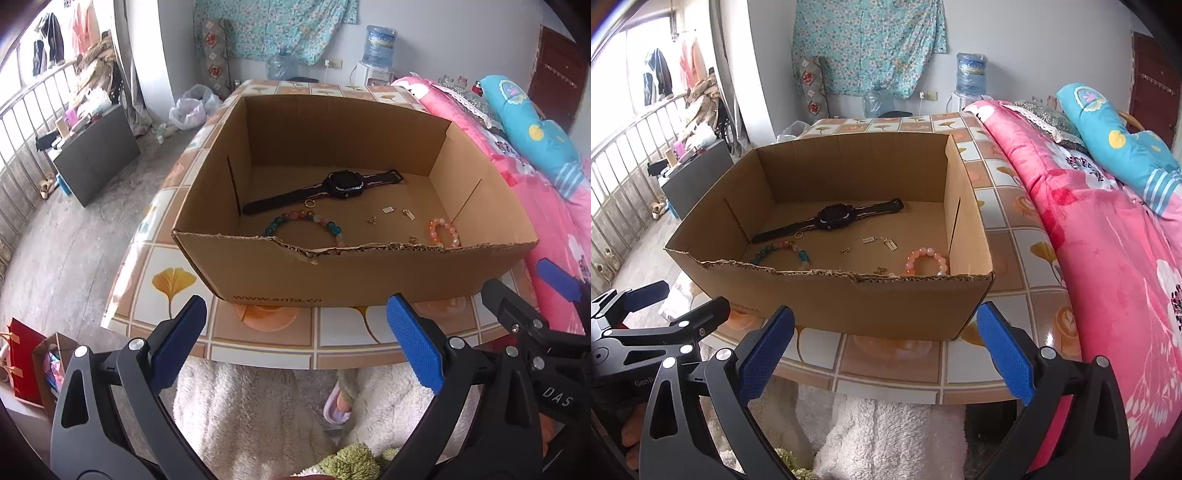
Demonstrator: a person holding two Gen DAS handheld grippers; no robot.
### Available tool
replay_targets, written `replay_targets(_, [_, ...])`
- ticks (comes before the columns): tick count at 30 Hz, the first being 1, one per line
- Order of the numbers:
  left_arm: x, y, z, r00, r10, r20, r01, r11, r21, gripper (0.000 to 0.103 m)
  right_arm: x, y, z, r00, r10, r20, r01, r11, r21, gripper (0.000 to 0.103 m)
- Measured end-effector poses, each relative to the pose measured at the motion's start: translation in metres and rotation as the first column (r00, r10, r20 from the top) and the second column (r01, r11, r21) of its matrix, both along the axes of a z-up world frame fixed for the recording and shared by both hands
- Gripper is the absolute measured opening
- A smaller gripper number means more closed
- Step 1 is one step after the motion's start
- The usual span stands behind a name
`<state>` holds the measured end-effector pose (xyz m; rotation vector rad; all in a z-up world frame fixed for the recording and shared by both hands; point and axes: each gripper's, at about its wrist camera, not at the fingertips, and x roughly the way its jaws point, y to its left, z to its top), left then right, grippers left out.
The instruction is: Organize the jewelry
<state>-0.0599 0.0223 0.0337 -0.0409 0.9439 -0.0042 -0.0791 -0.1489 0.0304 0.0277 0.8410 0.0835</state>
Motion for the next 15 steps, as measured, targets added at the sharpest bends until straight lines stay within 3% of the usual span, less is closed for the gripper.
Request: replay_targets(15, [0.0025, -0.0080, -0.0007, 1.000, -0.003, -0.009, 0.004, 1.000, 0.028, 0.094, 0.0038, -0.0048, -0.0035, 1.000, -0.018, -0.022, 0.018, 1.000, -0.009, 0.096])
